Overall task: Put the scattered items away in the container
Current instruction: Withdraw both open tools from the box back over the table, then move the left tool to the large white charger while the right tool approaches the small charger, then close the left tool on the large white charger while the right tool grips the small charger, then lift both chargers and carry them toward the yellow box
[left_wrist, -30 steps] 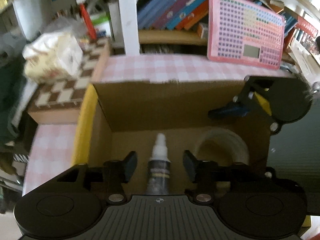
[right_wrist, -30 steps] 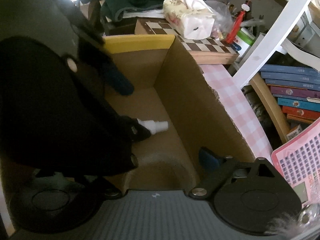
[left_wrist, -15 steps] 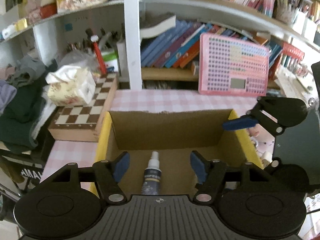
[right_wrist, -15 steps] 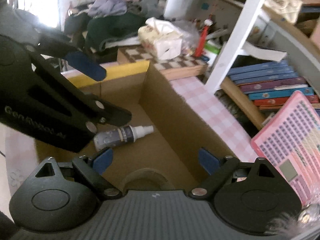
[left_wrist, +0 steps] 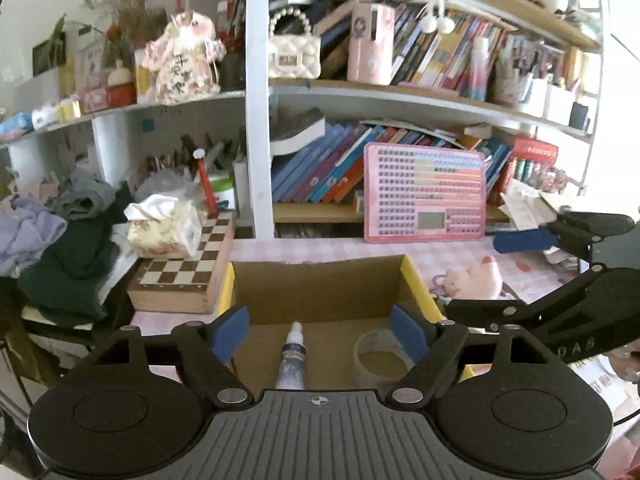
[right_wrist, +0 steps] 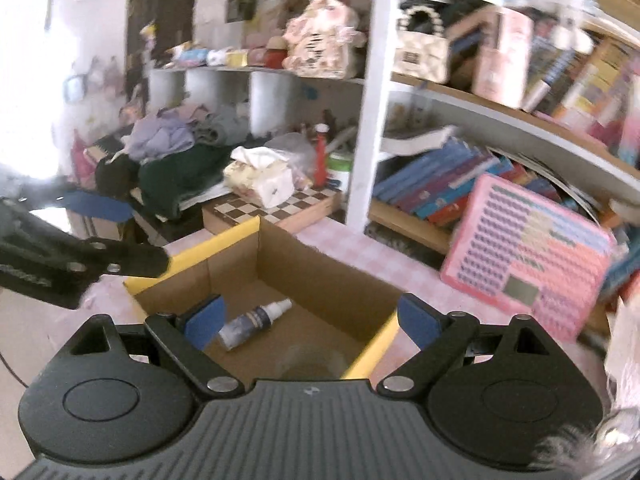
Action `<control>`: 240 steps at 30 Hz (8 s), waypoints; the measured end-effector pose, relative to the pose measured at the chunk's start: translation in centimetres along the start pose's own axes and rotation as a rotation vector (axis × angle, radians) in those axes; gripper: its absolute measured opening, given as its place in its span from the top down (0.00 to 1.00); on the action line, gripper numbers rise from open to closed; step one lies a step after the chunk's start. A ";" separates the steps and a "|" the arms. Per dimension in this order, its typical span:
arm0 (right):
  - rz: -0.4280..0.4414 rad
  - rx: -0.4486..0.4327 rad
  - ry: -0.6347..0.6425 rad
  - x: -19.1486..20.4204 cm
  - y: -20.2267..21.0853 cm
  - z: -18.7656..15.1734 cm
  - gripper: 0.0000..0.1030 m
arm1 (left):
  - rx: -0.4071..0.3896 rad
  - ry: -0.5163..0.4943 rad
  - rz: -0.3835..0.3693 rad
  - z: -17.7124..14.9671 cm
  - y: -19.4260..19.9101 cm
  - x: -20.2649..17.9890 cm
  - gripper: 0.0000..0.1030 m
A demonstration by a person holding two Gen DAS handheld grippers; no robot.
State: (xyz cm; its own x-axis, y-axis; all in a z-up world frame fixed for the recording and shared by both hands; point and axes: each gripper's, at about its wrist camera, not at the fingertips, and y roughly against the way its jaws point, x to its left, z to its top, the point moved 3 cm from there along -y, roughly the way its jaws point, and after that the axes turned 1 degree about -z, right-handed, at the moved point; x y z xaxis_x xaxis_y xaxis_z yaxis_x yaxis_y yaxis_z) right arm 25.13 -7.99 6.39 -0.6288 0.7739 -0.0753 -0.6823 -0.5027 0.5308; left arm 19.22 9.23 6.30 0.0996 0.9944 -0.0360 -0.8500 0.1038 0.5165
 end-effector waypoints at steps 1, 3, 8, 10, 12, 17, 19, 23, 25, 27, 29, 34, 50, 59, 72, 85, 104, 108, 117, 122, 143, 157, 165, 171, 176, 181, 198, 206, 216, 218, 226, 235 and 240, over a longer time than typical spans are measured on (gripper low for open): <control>-0.016 0.002 -0.012 0.2 0.7 -0.5 0.09 | 0.001 0.001 -0.001 -0.5 0.6 -0.1 0.21; -0.047 0.009 -0.043 0.7 2.1 -1.7 0.09 | 0.007 0.000 -0.005 -1.6 1.7 -0.5 0.21; -0.120 0.021 -0.116 1.7 5.3 -4.7 0.09 | 0.039 -0.004 -0.008 -4.7 3.6 -1.7 0.19; -0.168 0.029 -0.149 2.2 6.4 -6.2 0.08 | 0.059 0.007 -0.008 -5.9 3.9 -2.2 0.18; -0.223 0.043 -0.174 2.4 7.2 -7.7 0.06 | 0.072 0.017 0.001 -6.9 4.2 -2.6 0.18; -0.329 0.092 -0.235 3.2 8.9 -11.0 0.06 | 0.112 0.026 -0.010 -9.4 4.7 -4.0 0.17; -0.359 0.107 -0.258 3.5 9.6 -12.2 0.06 | 0.127 0.019 -0.023 -10.4 4.9 -4.8 0.17; -0.394 0.140 -0.309 4.3 10.5 -14.4 0.06 | 0.160 -0.013 -0.042 -12.2 5.1 -6.4 0.17; -0.399 0.169 -0.312 4.7 10.6 -15.2 0.06 | 0.182 -0.034 -0.052 -12.9 5.1 -7.1 0.17; -0.405 0.183 -0.320 5.1 10.8 -15.8 0.06 | 0.200 -0.054 -0.053 -13.4 5.0 -7.7 0.16; -0.408 0.187 -0.329 5.1 10.9 -16.1 0.06 | 0.214 -0.067 -0.059 -13.8 5.0 -8.4 0.16; -0.419 0.217 -0.359 4.8 11.4 -17.1 0.07 | 0.231 -0.088 -0.074 -14.3 5.0 -9.6 0.16; -0.469 0.257 -0.412 3.3 13.4 -19.3 0.09 | 0.270 -0.134 -0.133 -14.8 4.0 -12.8 0.16; -0.504 0.250 -0.437 1.7 14.2 -19.8 0.09 | 0.266 -0.157 -0.177 -14.4 3.2 -14.6 0.16; -0.495 0.243 -0.446 -0.5 13.6 -19.4 0.18 | 0.239 -0.158 -0.214 -13.2 1.7 -16.1 0.16; -0.465 0.250 -0.430 -2.6 11.7 -18.7 0.19 | 0.236 -0.182 -0.230 -12.1 -0.6 -17.2 0.16; -0.408 0.243 -0.435 -7.5 8.6 -17.8 0.22 | 0.247 -0.210 -0.227 -9.9 -5.2 -19.9 0.17; -0.385 0.248 -0.437 -8.9 7.7 -17.9 0.22 | 0.259 -0.214 -0.214 -9.4 -6.5 -20.6 0.17; -0.319 0.232 -0.458 -11.7 6.0 -17.2 0.22 | 0.261 -0.218 -0.159 -8.2 -9.1 -21.8 0.17; -0.281 0.227 -0.463 -13.2 4.6 -16.6 0.22 | 0.258 -0.212 -0.130 -7.2 -10.3 -22.4 0.17; -0.176 0.245 -0.414 -20.3 -1.5 -14.8 0.27 | 0.356 -0.073 -0.045 -6.4 -19.8 -25.2 0.44; -0.067 0.294 -0.390 -20.5 -5.7 -13.9 0.32 | 0.360 -0.046 -0.037 -6.6 -23.1 -24.6 0.70; 0.026 0.324 -0.329 -18.2 -9.4 -13.6 0.34 | 0.389 -0.070 -0.037 -7.0 -21.1 -22.9 0.76; 0.053 0.377 -0.246 -16.8 -11.9 -13.7 0.39 | 0.404 -0.013 0.019 -7.3 -19.8 -20.5 0.76; 0.058 0.412 -0.189 -16.1 -13.5 -14.2 0.45 | 0.402 -0.002 0.025 -7.8 -18.9 -20.0 0.76; 0.044 0.402 -0.132 -15.4 -13.8 -14.2 0.58 | 0.385 -0.002 0.027 -7.7 -18.5 -19.9 0.76; 0.023 0.389 -0.207 -14.6 -8.4 -14.7 0.58 | 0.334 -0.018 -0.078 -7.3 -14.4 -20.0 0.76; -0.040 0.373 -0.265 -12.5 -4.6 -15.0 0.58 | 0.296 -0.047 -0.159 -8.0 -11.1 -18.5 0.76; -0.136 0.365 -0.325 -7.0 -0.6 -14.5 0.58 | 0.295 -0.103 -0.265 -10.0 -5.9 -13.8 0.76; -0.146 0.366 -0.348 -5.5 -0.1 -14.5 0.58 | 0.300 -0.118 -0.279 -10.4 -5.0 -12.6 0.76; -0.152 0.365 -0.374 0.6 1.1 -14.3 0.58 | 0.293 -0.112 -0.290 -11.4 -2.0 -7.9 0.76; -0.127 0.354 -0.345 6.3 1.4 -13.1 0.58 | 0.273 -0.092 -0.282 -12.8 0.7 -4.0 0.76; -0.098 0.348 -0.302 8.5 1.0 -12.4 0.58 | 0.258 -0.059 -0.256 -13.2 1.9 -2.0 0.76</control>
State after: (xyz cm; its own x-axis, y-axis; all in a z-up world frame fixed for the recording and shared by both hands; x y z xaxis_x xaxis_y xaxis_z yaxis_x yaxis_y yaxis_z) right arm 14.49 -6.62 -4.19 -0.3960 0.9146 0.0822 -0.5352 -0.3026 0.7886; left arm 10.57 7.69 -3.98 0.3283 0.9332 -0.1464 -0.6358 0.3329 0.6964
